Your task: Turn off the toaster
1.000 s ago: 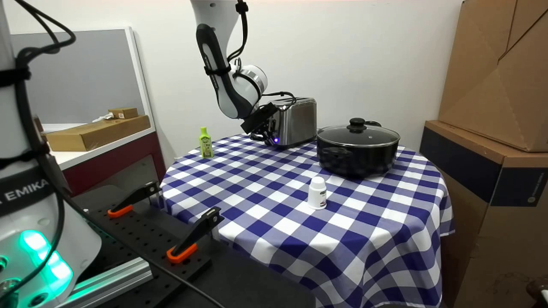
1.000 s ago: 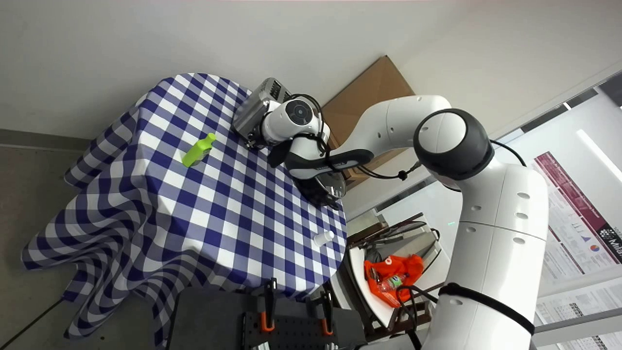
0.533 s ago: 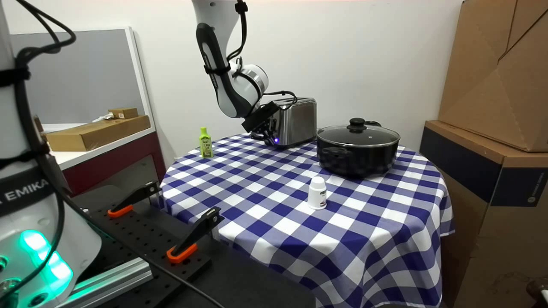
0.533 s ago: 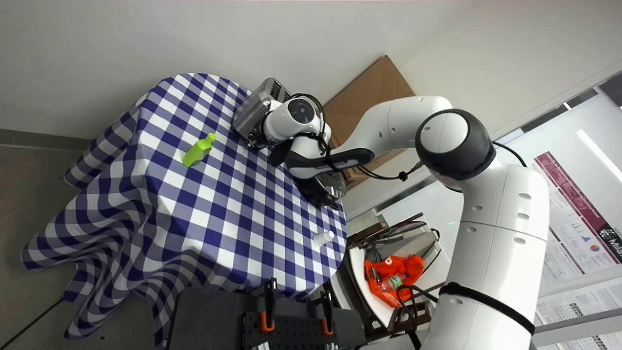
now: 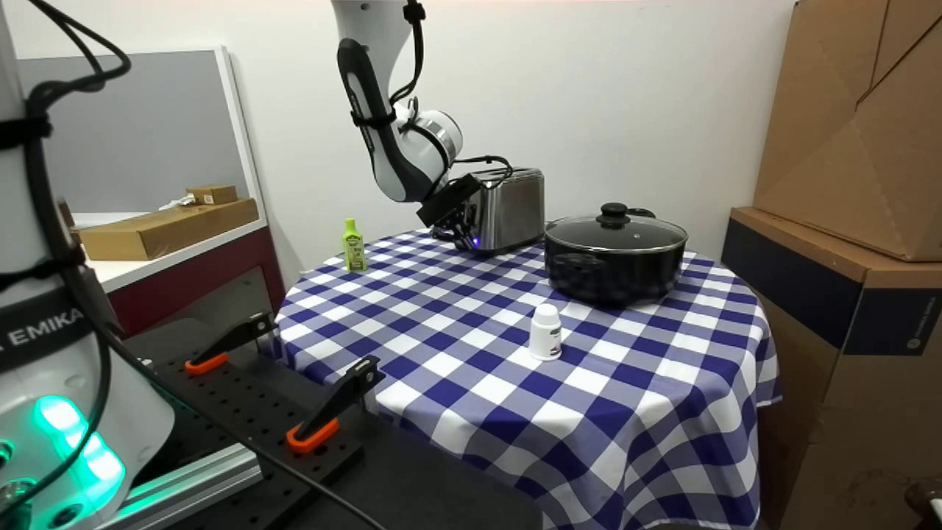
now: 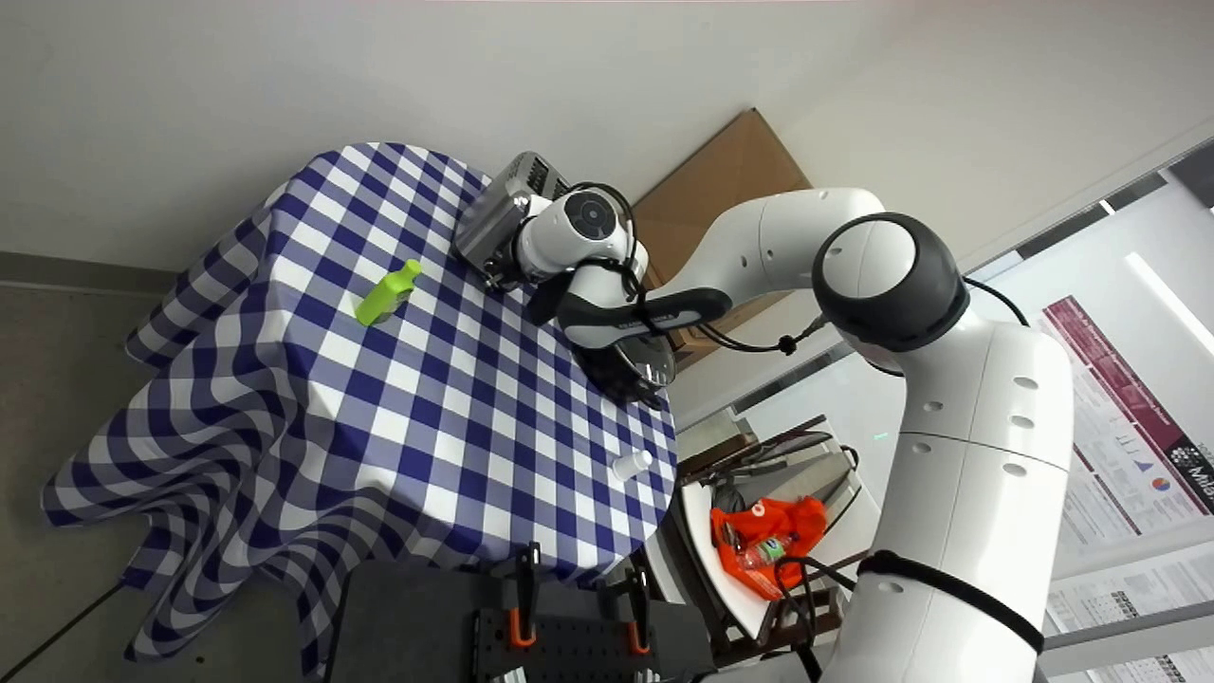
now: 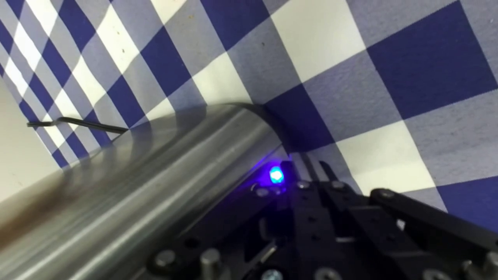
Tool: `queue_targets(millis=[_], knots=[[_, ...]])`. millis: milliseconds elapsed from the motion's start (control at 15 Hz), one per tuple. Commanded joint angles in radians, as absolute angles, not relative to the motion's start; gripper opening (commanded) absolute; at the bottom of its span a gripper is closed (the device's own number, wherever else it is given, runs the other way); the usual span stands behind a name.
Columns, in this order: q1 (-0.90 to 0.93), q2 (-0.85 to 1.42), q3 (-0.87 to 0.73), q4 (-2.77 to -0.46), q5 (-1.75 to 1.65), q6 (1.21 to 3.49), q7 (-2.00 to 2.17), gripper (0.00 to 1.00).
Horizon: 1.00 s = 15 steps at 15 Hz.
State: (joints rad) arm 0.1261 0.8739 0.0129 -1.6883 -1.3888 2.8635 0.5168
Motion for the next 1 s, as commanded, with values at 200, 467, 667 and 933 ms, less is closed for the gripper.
queue_targets(millis=[200, 467, 667, 933], knots=[[0.12, 0.86, 0.006, -1.673, -1.391, 2.855, 0.493, 0.0], [0.122, 0.841, -0.003, -1.683, -1.409, 2.864, 0.503, 0.0], [0.119, 0.844, 0.0, -1.686, -1.401, 2.862, 0.492, 0.0], [0.104, 0.845, 0.021, -1.706, -1.359, 2.853, 0.442, 0.0]])
